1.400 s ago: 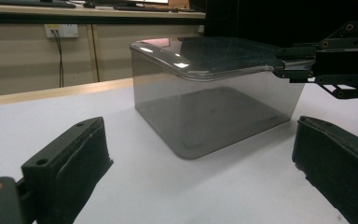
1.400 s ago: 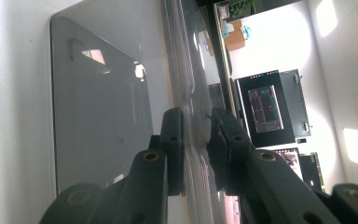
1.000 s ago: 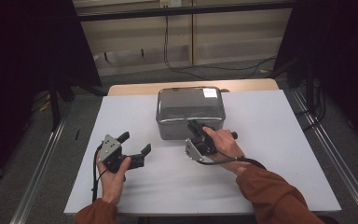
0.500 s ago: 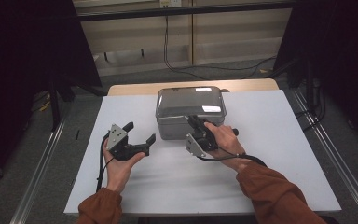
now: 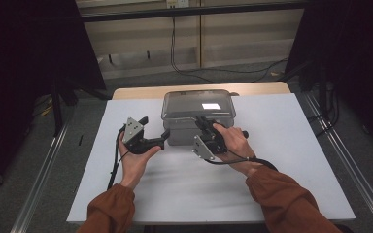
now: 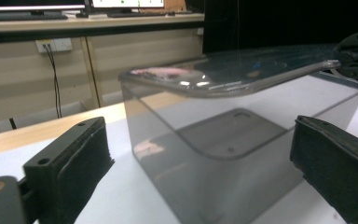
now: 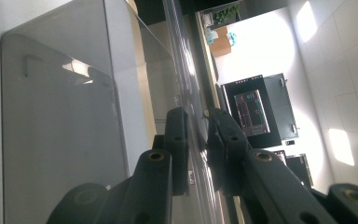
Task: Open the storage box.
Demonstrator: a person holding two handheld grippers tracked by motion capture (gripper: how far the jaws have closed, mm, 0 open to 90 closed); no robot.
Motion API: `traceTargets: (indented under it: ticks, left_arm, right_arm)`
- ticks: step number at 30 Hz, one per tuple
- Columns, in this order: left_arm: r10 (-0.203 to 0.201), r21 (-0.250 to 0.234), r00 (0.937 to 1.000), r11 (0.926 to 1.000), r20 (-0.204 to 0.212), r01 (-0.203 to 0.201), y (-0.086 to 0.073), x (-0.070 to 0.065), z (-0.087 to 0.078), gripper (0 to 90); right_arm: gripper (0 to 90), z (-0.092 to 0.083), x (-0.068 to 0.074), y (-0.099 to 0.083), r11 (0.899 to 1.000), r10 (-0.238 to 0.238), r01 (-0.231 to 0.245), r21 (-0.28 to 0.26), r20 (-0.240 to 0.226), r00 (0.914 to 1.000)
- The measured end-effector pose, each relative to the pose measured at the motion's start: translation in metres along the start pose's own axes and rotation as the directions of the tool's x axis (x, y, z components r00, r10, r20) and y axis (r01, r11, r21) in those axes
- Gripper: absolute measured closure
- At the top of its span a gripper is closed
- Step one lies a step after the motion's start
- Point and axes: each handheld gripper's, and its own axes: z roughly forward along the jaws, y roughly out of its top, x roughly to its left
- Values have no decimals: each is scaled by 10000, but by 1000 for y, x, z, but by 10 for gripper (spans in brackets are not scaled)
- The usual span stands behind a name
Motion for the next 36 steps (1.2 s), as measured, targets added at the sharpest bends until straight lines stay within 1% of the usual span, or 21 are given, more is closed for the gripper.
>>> traceTargets:
  ticks: [3, 6, 7, 9, 11, 14, 16, 18, 19, 21, 22, 24, 25, 26, 29, 31, 32, 33, 34, 35, 36]
  left_arm:
    - [412, 97, 9991, 9991, 69, -413, 3, -1, 8, 49]
    - [447, 119, 9990, 9989, -44, -446, 6, 1, 16, 53]
    - [38, 66, 9999, 10000, -103, -38, 8, 2, 21, 61]
    - [-48, 130, 9999, 9999, -132, 50, 9, 1, 23, 67]
    - [339, -1, 9993, 9994, -167, -339, 12, 1, 26, 71]
    - [395, -110, 9991, 9992, -119, -396, 11, -1, 30, 82]
    - [490, -53, 9987, 9988, -130, -491, 10, -3, 30, 96]
    - [1019, -2, 9948, 9948, -69, -1019, 11, -4, 29, 117]
    - [1189, 14, 9929, 9929, -83, -1189, 11, -5, 29, 124]
    - [1215, 69, 9926, 9926, 32, -1215, 10, -5, 28, 153]
    - [1213, 39, 9926, 9926, 40, -1213, 10, -5, 29, 153]
    - [1226, -21, 9924, 9925, 119, -1226, 9, -6, 30, 189]
    - [1271, -49, 9918, 9919, 145, -1271, 9, -6, 30, 189]
    - [1332, -55, 9909, 9911, 209, -1331, 9, -7, 30, 200]
    - [1429, -89, 9894, 9897, 278, -1427, 9, -8, 30, 222]
    - [1386, -120, 9899, 9903, 312, -1383, 9, -8, 30, 225]
    - [1359, -108, 9903, 9907, 306, -1356, 9, -8, 30, 227]
    - [1301, -108, 9909, 9915, 330, -1298, 8, -8, 31, 227]
    - [1318, -98, 9907, 9913, 347, -1315, 8, -8, 31, 227]
    - [1350, -86, 9902, 9908, 344, -1348, 8, -8, 32, 226]
    - [1376, -77, 9899, 9905, 343, -1375, 7, -7, 32, 227]
  right_arm:
    - [783, 0, -2, 0, 10000, 45, -45, 40, 21, 10000]
    - [782, 0, -3, 0, 9999, 123, -123, 11, 34, 9999]
    - [781, 0, -3, 0, 9999, 126, -126, 26, 51, 9999]
    - [780, 0, -2, 0, 9999, 142, -142, 44, 48, 9999]
    - [780, -1, -2, 0, 9998, 174, -175, 50, 64, 9998]
    - [778, -1, -1, 0, 9997, 220, -220, 58, 112, 9997]
    - [768, -1, -1, 0, 9996, 279, -279, 85, 75, 9996]
    - [756, -1, 1, -1, 9994, 354, -354, 53, 46, 9994]
    - [749, -1, 1, -2, 9991, 411, -411, 60, 43, 9991]
    - [716, 0, 2, -6, 9966, 817, -817, 54, -10, 9967]
    - [716, 0, 2, -6, 9966, 817, -817, 54, -10, 9967]
    - [680, 1, 1, -10, 9916, 1288, -1287, 132, -59, 9917]
    - [680, 1, 1, -10, 9916, 1288, -1287, 132, -59, 9917]
    - [662, 0, 1, -11, 9892, 1454, -1452, 171, -88, 9893]
    - [593, -1, -2, -18, 9781, 2076, -2073, 174, -176, 9781]
    - [561, -2, -4, -24, 9589, 2833, -2826, 253, -334, 9584]
    - [522, -3, -4, -27, 9502, 3113, -3103, 292, -399, 9495]
    - [504, -4, -5, -29, 9464, 3228, -3219, 273, -369, 9458]
    - [496, -5, -5, -32, 9391, 3435, -3426, 266, -426, 9382]
    - [474, -6, -5, -36, 9247, 3806, -3798, 254, -532, 9232]
    - [440, -7, -7, -38, 9138, 4062, -4047, 352, -640, 9115]
